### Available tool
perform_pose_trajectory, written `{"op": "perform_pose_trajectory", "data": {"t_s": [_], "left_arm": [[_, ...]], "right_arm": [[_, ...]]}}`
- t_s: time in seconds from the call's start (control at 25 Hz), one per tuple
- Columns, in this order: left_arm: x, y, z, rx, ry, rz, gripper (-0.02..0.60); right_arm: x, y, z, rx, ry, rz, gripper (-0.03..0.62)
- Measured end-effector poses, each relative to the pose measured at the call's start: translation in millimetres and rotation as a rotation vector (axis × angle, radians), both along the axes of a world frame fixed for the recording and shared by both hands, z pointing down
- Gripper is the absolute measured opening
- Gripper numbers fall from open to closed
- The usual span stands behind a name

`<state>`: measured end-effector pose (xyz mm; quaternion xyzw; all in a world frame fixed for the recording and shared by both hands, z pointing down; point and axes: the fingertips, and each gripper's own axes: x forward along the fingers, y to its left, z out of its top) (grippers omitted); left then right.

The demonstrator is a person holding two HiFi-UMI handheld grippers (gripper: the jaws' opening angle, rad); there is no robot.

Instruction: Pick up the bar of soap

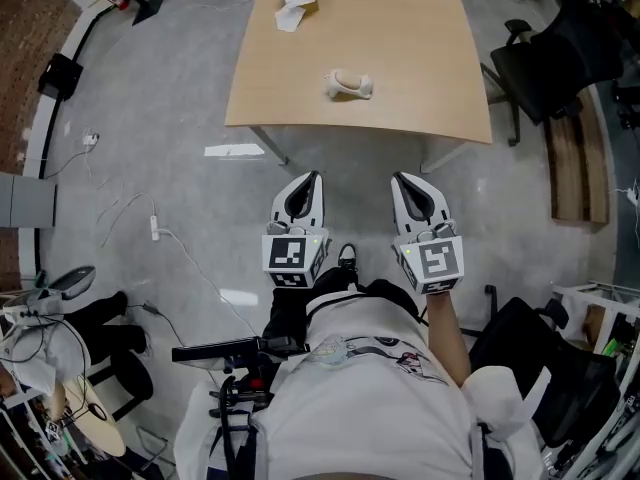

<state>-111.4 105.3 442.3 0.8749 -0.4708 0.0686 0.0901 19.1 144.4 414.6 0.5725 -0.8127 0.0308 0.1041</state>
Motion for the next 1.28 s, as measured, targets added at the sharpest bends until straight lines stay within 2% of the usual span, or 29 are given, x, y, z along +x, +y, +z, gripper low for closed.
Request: {"op": "perform_pose_trajectory", "data": {"t_s": [0.16, 0.44, 0.96, 1.28], "left_arm": [[1.4, -23.3, 9.9, -0.031, 0.003, 0.014, 0.005], [28.9, -59.2, 22.7, -0.065, -0.008, 0.041, 0.005], [64.4, -185.1, 20.5, -0.047, -0.064, -0.074, 0.005], [88.5, -221.8, 44.6, -0.097, -0.093, -0.083, 0.005]], "right_arm": [[4.6, -21.4, 8.4, -0.024, 0.008, 0.016, 0.005], [21.3, -62.4, 25.1, -0.066, 0.006, -0.002, 0.005], [46.1, -192.6, 34.9, -0.068, -0.031, -0.159, 0.005], [62.9, -238.9, 63.3, -0.135, -0.066, -0.185, 0.005]]}}
